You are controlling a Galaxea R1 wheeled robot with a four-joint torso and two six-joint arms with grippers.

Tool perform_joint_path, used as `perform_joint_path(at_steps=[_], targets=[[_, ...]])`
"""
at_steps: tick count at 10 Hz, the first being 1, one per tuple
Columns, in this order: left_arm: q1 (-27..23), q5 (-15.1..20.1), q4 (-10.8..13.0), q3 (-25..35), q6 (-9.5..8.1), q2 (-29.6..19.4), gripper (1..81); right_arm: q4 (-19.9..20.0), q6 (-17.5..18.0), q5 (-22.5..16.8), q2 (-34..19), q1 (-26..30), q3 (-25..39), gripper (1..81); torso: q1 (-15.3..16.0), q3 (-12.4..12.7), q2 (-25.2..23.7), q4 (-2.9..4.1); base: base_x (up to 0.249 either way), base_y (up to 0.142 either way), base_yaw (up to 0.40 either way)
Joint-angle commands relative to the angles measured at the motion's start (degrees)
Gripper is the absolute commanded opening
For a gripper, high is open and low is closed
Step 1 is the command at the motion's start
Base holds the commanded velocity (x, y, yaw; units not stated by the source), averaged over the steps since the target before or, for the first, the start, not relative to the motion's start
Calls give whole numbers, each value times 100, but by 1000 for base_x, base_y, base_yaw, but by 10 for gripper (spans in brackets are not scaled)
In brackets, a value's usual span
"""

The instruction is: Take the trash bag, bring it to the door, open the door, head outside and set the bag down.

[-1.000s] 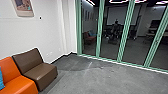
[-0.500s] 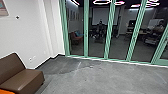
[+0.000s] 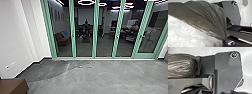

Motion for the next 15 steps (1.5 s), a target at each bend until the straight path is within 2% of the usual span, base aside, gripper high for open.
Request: perform_joint_path(at_steps=[1,15], targets=[[-343,427,-34,1,25,-31,10,-31,-24,-288,0,250,32,811,0,0,0,0,0,0,-388],[-342,427,-34,1,25,-31,10,-40,-33,-288,0,250,24,811,0,0,0,0,0,0,-377]])
